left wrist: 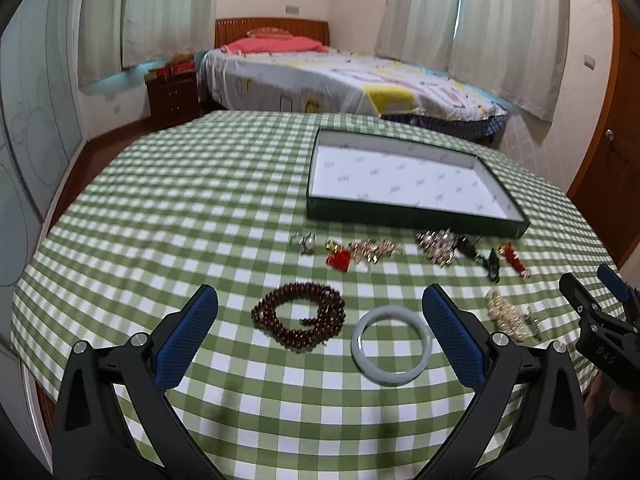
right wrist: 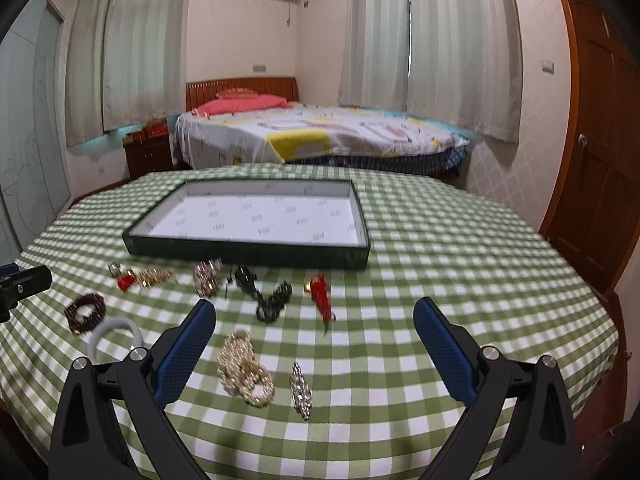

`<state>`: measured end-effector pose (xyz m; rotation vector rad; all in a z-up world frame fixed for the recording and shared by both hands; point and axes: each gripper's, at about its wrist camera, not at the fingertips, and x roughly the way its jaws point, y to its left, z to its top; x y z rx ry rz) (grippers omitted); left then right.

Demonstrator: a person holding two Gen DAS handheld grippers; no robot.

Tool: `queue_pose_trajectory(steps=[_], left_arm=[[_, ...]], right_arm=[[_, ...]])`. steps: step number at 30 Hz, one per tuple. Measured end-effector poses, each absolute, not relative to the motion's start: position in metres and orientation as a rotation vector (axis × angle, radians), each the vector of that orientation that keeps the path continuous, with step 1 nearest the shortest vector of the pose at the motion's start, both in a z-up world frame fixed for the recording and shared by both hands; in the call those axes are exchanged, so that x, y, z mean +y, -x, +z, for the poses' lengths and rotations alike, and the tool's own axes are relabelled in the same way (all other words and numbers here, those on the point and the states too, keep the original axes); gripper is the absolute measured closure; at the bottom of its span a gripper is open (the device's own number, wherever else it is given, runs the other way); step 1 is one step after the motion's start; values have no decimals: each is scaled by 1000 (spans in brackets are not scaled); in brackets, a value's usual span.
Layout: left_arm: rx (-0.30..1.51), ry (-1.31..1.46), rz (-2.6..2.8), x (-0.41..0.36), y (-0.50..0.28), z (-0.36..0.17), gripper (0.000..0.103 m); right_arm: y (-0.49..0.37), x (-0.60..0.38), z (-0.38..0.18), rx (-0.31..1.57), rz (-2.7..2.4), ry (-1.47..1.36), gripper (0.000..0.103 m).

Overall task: Organize jewelry
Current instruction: 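Lower the left tool to the red bead bracelet while the right tool lowers to the pearl strand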

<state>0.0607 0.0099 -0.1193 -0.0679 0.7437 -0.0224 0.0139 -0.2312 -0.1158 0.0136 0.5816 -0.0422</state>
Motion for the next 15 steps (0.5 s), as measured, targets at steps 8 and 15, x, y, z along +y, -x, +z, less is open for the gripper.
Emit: queue_pose_trajectory(steps=[8,15], left_arm=[[832,52,21,20,-87,-151,4],[891,43,31,25,-108,-173,5]], right_arm=[[-28,-237,-134,641,-42,-39,6],[-39,-238,-145,683,-32,-41,6]])
